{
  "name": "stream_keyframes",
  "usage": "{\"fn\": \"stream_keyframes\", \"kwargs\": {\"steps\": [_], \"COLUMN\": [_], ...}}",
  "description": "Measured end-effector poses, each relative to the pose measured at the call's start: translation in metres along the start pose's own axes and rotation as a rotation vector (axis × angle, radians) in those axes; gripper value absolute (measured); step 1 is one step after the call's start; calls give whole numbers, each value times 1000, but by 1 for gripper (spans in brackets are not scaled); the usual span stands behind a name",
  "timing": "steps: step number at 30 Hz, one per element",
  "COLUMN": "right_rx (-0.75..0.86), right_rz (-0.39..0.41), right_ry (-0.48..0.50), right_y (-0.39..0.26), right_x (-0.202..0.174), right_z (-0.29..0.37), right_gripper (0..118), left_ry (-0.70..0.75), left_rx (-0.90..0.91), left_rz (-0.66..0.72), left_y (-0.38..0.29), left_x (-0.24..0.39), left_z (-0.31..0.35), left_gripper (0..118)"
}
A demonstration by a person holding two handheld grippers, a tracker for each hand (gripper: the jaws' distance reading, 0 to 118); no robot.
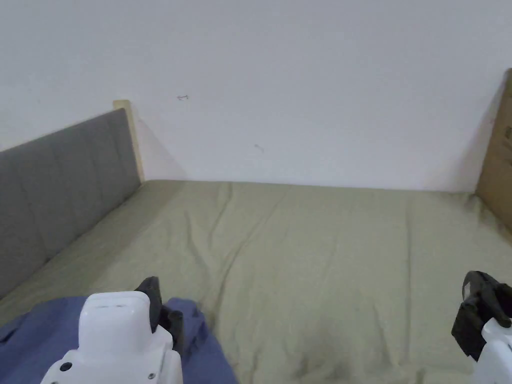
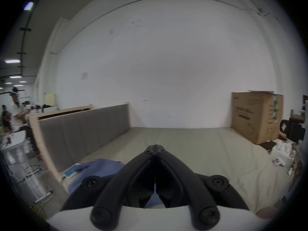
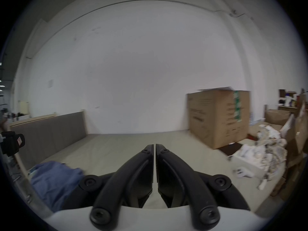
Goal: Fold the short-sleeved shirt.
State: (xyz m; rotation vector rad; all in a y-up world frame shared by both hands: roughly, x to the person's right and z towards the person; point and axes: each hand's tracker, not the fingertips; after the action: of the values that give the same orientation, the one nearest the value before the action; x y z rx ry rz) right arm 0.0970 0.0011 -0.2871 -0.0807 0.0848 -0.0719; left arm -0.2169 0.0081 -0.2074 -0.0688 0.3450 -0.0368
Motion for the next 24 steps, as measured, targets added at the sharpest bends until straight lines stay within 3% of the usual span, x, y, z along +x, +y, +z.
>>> {"fn": "stream_keyframes", "kwargs": {"steps": [2,5,9,15,17,18,20,24], "right_rx": [-40,-68,-54,-88,-98,-104,-116,-166], "right_rz": [-1,-8,41,84,97,115,157,194], "right_ry": [114,306,394,403,406,399,377,354], "right_y": [0,1,2,5,5,4,1,-12], "right_x": [-34,-80,-106,-98,-91,-87,-82,-70], "right_z": [-7,-8,-3,-2,-2,-2,-4,-12], "right_gripper": [4,4,4,4,4,4,4,4], "left_ry": [64,219,205,168,161,169,143,-51], "left_rx": [19,15,-46,-112,-161,-266,-432,-780], "left_rz": [58,-4,0,91,60,-6,7,225], "left_y": [-2,-5,-12,-7,3,5,-3,-60], "left_x": [-39,-78,-99,-106,-109,-114,-127,-166], "left_z": [16,34,39,13,-19,-49,-104,-211], "left_gripper": [0,0,0,0,0,0,0,0]}}
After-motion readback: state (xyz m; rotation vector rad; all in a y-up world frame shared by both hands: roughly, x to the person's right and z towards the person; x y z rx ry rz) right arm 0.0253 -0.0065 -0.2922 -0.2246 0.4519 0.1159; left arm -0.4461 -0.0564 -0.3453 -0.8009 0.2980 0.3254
